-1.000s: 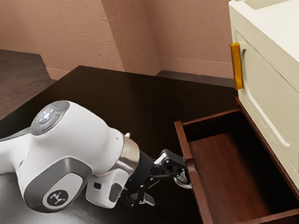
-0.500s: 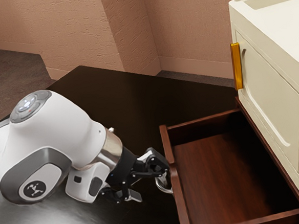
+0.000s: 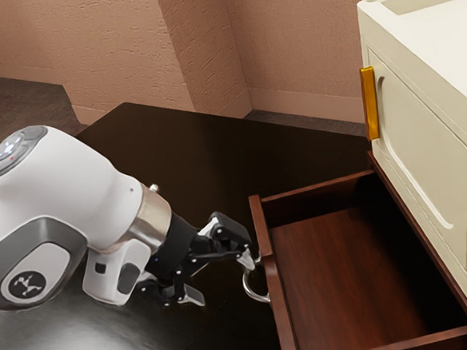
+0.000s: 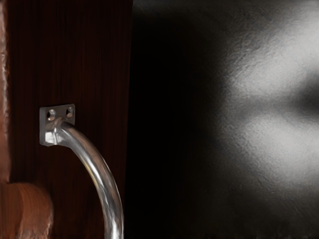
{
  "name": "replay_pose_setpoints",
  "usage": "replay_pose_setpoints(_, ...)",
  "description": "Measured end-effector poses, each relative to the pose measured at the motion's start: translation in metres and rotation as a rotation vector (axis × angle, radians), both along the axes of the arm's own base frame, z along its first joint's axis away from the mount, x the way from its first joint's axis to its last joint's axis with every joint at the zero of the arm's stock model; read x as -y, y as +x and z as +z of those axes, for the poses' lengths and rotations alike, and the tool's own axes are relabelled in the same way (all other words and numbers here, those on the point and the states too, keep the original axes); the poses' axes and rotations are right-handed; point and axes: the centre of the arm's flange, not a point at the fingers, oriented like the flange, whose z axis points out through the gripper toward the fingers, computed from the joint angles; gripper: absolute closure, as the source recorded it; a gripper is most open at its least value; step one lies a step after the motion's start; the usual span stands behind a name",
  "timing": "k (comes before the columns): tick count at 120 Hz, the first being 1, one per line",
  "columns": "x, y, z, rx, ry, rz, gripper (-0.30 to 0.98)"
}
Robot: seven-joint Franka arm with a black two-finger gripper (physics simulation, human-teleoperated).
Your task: Pull the drawer handle with one arm to open the drawer
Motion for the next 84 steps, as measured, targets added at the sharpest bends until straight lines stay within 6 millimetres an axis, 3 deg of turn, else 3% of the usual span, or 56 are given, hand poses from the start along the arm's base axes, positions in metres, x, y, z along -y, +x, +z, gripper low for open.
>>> replay_pose_setpoints(17,-0.004,0.028,0.053,0.019,0.011,0.053,0.01)
replay_pose_setpoints(26,-0.018,0.04,0.065,-0.015,0.009,0.107,0.01)
replay_pose_setpoints(36,-0.059,0.052,0.069,-0.07,-0.025,0.218,0.0)
replay_pose_setpoints(48,-0.11,0.084,0.076,-0.136,-0.021,0.42,0.0)
replay_pose_setpoints(55,-0.136,0.094,0.081,-0.17,-0.01,0.538,0.0)
replay_pose_setpoints(69,-0.22,0.078,0.09,-0.252,-0.079,0.799,0.0)
replay_pose_setpoints(76,-0.237,0.072,0.093,-0.286,-0.1,0.874,0.0)
replay_pose_setpoints(84,-0.241,0.068,0.093,-0.326,-0.113,0.923,0.0)
